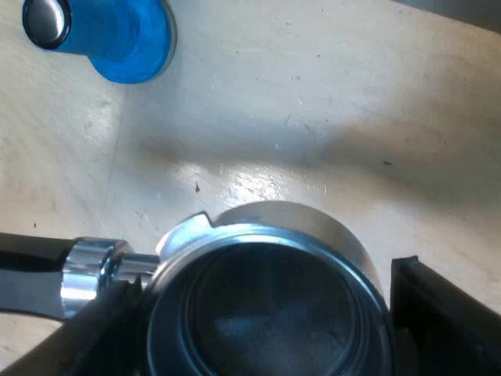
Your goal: Put the handle in the coffee machine
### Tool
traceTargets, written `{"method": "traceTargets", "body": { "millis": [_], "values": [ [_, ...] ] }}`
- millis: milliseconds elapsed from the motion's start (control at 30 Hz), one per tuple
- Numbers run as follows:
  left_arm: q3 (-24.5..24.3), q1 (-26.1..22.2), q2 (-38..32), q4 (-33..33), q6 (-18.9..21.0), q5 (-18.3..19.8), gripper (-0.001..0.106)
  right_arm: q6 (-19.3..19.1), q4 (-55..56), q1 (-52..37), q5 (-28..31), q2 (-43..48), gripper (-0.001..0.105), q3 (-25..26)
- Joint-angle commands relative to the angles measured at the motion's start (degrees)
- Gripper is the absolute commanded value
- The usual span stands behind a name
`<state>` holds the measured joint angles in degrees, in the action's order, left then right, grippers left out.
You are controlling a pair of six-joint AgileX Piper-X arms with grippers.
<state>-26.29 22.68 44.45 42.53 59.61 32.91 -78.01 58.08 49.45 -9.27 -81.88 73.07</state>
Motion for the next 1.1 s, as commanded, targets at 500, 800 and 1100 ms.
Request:
{"method": "traceTargets", "body": {
  "millis": [500, 800, 1100],
  "values": [
    [-0.1, 0.3, 3.9, -3.8, -2.1, 0.3, 0.074, -0.3, 0.0, -0.1, -1.4, 1.2, 0.000, 1.0],
    [-0.1, 0.3, 3.9, -3.8, -2.1, 0.3, 0.031, -0.3, -0.3, -0.1, -1.4, 1.2, 0.000, 1.0],
    [-0.1, 0.3, 3.9, -3.8, -2.1, 3.8, 0.000, -0.3, -0.4, -0.1, -1.4, 1.2, 0.000, 1.0]
  ]
}}
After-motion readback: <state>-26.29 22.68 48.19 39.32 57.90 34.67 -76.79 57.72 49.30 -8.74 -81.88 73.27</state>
